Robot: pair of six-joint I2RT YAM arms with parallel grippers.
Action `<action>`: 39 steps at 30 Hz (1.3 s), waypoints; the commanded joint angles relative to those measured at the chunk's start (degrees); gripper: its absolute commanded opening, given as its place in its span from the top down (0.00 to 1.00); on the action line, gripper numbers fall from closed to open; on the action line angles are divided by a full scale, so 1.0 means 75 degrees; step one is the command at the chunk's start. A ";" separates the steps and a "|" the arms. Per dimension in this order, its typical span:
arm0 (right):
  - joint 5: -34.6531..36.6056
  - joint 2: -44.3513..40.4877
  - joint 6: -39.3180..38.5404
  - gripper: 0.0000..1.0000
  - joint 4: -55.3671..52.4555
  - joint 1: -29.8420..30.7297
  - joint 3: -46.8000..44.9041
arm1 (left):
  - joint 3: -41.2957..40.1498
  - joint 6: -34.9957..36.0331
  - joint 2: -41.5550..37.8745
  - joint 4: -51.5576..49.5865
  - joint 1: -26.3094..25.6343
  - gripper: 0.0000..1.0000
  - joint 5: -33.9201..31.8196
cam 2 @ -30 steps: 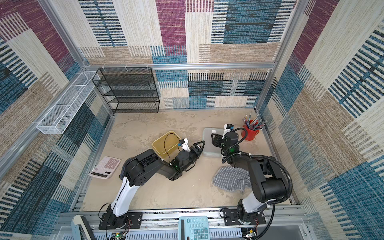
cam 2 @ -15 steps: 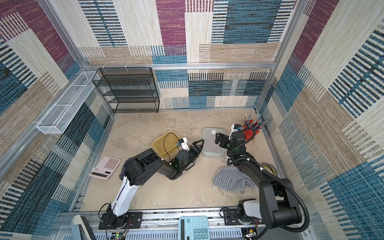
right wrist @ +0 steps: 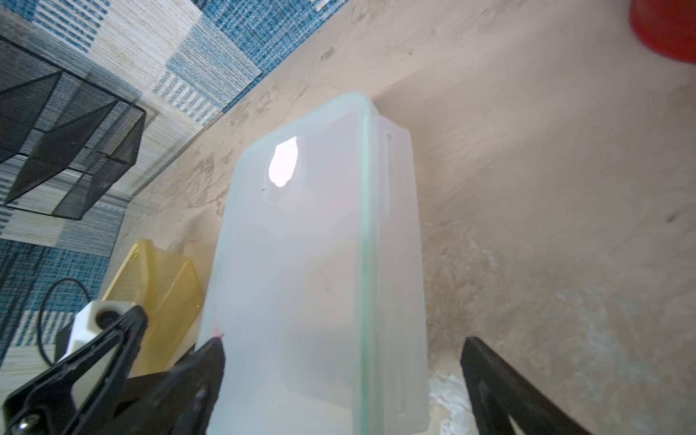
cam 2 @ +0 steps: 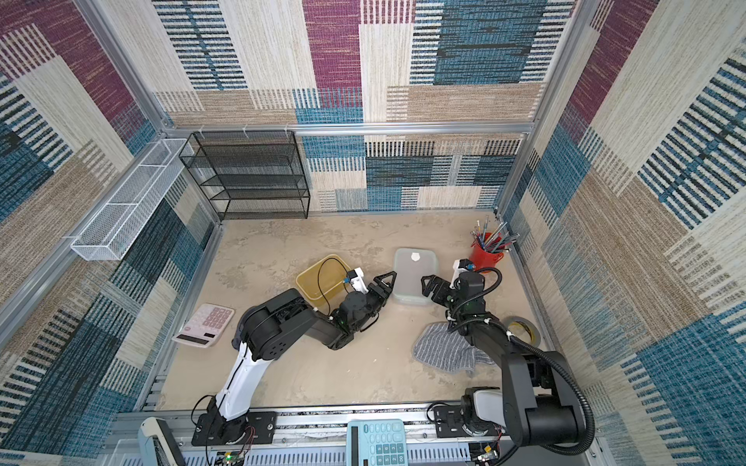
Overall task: Wipe the insides of the lunch boxes
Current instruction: Open the fastener of the lunch box.
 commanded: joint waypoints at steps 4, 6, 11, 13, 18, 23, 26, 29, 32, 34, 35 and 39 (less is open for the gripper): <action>-0.0769 -0.0028 0.0797 0.03 0.0560 -0.0004 -0.0141 | -0.0027 -0.0071 -0.0019 -0.0004 -0.0003 0.25 -0.0053; -0.0914 -0.0084 0.0943 0.04 0.0626 0.0009 -0.0202 | -0.0076 -0.0054 -0.0094 -0.0050 0.0011 0.25 -0.0087; -0.1331 -0.0156 0.1287 0.06 0.0920 0.0060 -0.0369 | -0.0148 0.0027 -0.0269 -0.0251 0.0036 0.21 -0.0078; -0.1367 -0.0176 0.1373 0.06 0.0973 0.0144 -0.0398 | -0.0163 -0.0087 -0.0256 -0.0262 0.0066 0.18 -0.0029; -0.1292 -0.0238 0.1482 0.06 0.0930 0.0360 -0.0401 | -0.0195 -0.0151 -0.0244 -0.0227 0.0148 0.15 0.0097; -0.1000 -0.0474 0.1208 0.06 0.0414 0.0378 -0.0359 | -0.0114 -0.0147 -0.0264 -0.0222 0.0336 0.15 0.0404; -0.0216 -0.0657 0.0757 0.06 -0.0399 0.0367 -0.0069 | 0.0119 -0.0324 -0.0140 -0.0320 0.0439 0.16 0.0748; 0.0807 -0.0768 0.0354 0.05 -0.0929 0.0354 0.0262 | 0.0267 -0.0400 0.0003 -0.0295 0.0443 0.17 0.0882; 0.1371 -0.0615 -0.0056 0.06 -0.1228 0.0360 0.0645 | 0.0340 -0.0481 0.0088 -0.0317 0.0453 0.19 0.0956; 0.1557 -0.0517 -0.0168 0.09 -0.1158 0.0360 0.0760 | 0.0374 -0.0518 0.0099 -0.0356 0.0472 0.19 0.1004; 0.1554 -0.0524 -0.0182 0.10 -0.0996 0.0360 0.0725 | 0.0385 -0.0527 0.0113 -0.0352 0.0470 0.19 0.1009; 0.1095 -0.0445 -0.0196 0.22 -0.0069 0.0418 0.0476 | 0.0473 -0.0547 0.0204 -0.0306 0.0467 0.20 0.1005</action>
